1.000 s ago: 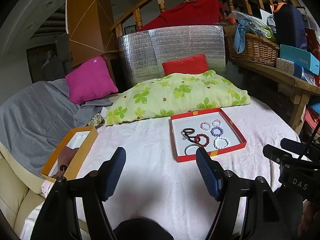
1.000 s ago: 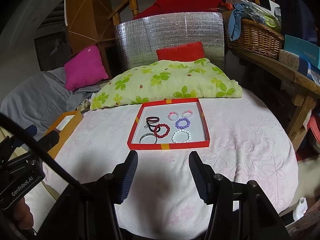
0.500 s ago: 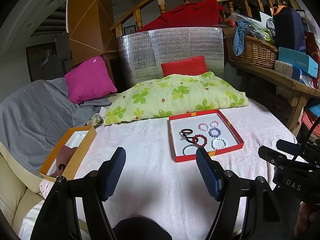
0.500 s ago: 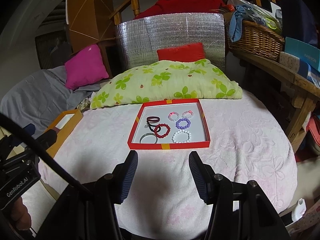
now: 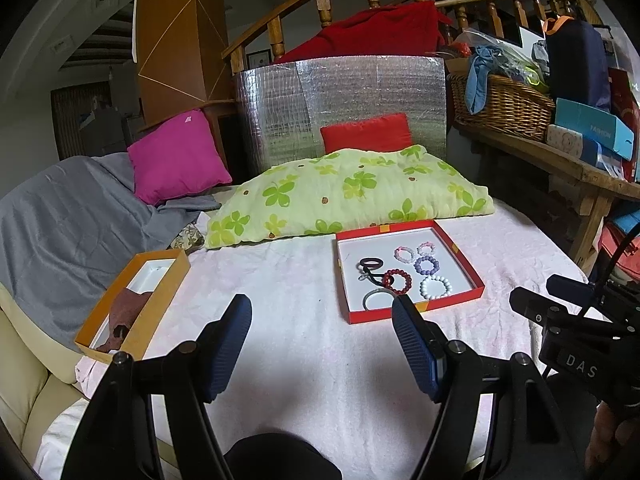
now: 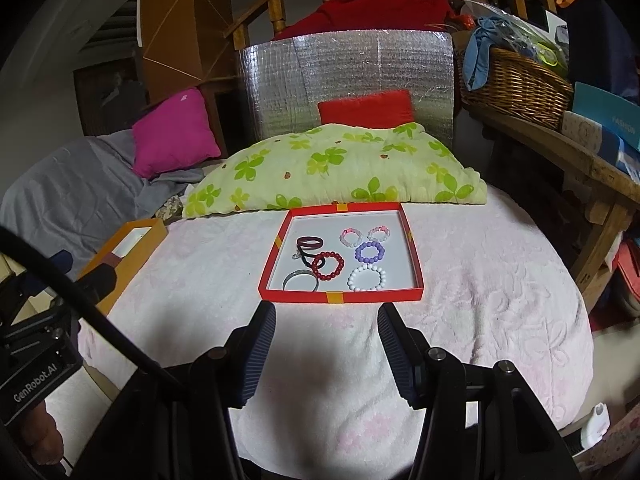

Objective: Organize jewelry

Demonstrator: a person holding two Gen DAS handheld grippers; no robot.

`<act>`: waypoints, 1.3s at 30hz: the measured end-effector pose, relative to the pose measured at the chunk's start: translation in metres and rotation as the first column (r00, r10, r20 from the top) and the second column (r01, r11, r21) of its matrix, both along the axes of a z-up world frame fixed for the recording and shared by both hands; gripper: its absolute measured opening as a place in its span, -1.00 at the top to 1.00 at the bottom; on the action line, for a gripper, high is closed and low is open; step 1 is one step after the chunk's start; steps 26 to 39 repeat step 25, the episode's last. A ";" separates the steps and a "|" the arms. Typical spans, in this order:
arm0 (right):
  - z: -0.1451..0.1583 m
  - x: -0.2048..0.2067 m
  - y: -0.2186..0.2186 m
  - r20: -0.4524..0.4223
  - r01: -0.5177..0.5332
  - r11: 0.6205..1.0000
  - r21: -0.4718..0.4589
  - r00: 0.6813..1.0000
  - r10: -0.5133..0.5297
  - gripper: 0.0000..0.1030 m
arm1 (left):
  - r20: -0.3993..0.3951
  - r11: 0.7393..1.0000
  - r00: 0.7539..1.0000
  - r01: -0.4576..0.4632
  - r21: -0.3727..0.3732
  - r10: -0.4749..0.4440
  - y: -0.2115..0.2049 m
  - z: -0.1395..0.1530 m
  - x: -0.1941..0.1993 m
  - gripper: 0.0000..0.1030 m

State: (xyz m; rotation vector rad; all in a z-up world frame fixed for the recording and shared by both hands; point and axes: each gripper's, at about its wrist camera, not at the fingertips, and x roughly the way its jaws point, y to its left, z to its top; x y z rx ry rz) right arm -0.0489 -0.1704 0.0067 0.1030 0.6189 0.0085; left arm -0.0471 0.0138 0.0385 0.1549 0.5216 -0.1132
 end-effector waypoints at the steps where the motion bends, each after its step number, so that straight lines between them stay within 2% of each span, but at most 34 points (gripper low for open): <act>1: 0.000 0.000 0.001 0.000 -0.002 1.000 -0.002 1.000 0.002 -0.11 | 0.000 1.000 1.000 0.000 0.001 0.000 0.000 0.000 0.000 -0.42; 19: -0.010 0.021 -0.006 -0.004 0.001 1.000 -0.025 1.000 -0.001 -0.12 | -0.024 1.000 1.000 -0.001 -0.001 0.001 -0.006 -0.006 0.016 -0.42; 25: -0.016 0.040 -0.021 -0.008 0.003 1.000 -0.020 1.000 -0.003 -0.12 | -0.044 0.998 0.999 0.026 -0.053 -0.029 -0.010 -0.014 0.039 -0.42; 39: -0.016 0.040 -0.021 -0.008 0.003 1.000 -0.020 1.000 -0.003 -0.12 | -0.044 0.998 0.999 0.026 -0.053 -0.029 -0.010 -0.014 0.039 -0.42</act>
